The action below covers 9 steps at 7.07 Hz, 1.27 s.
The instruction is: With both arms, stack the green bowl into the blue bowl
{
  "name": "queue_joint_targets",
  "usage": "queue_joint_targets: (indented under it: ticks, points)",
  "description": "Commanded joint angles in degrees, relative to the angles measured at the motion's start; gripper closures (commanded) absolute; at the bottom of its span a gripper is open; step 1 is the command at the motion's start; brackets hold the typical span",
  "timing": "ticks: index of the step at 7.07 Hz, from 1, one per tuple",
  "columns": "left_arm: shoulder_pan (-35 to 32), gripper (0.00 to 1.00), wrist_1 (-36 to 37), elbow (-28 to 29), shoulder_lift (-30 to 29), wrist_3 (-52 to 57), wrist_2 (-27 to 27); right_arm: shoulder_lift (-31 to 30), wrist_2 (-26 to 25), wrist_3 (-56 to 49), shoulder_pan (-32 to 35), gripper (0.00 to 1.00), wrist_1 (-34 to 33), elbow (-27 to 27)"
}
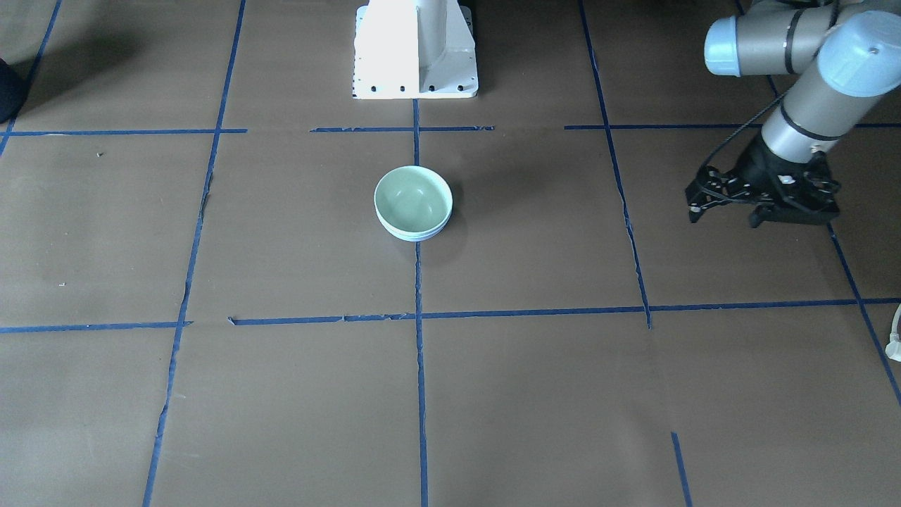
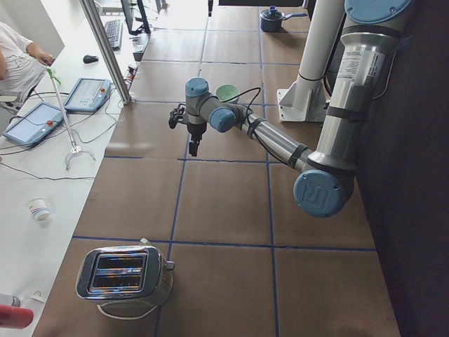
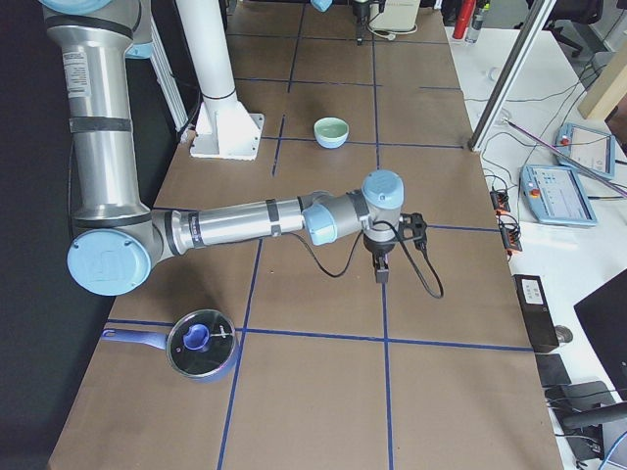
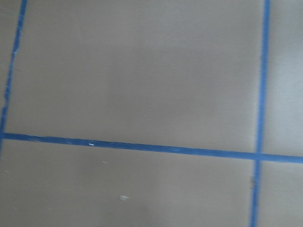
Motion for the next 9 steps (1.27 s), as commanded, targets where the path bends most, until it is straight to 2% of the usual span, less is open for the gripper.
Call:
queue_joint_targets:
  ticks: [1,2,3,4,5,6,7,9]
  points:
    - [-12.6,0.0,2.9,-0.7,5.6,16.7,-7.9,-0.1,-0.3,-18.4,8.2,0.0,-3.1,-9.7]
    - [-17.7,0.0,4.3,-0.6,7.3,23.2,-10.8,0.4,0.1,-18.9,10.2,0.0,-3.1,-12.3]
    - [-20.5,0.0,6.0,1.7,7.7,30.3,-10.0,0.1,0.2,-18.2,10.2,0.0,-2.6,-12.6]
    - [-26.6,0.0,8.0,8.9,6.7,43.1,-10.3,0.7,0.9,-18.3,10.9,0.0,-2.9,-12.5]
    - [-27.4,0.0,10.1,10.7,6.5,44.5,-10.1,-0.2,1.8,-19.2,10.9,0.0,-2.4,-12.5]
    - [-27.4,0.0,11.6,10.0,6.3,42.6,-10.2,-1.2,1.9,-19.4,10.9,0.0,-2.3,-11.2]
    - [-27.4,0.0,16.0,11.2,3.6,40.3,-10.0,-0.7,1.7,-19.2,10.8,0.0,-2.2,-10.9]
    - [-27.3,0.0,16.3,11.4,5.1,40.3,-10.6,-1.2,1.3,-19.2,9.9,0.0,-2.2,-10.6]
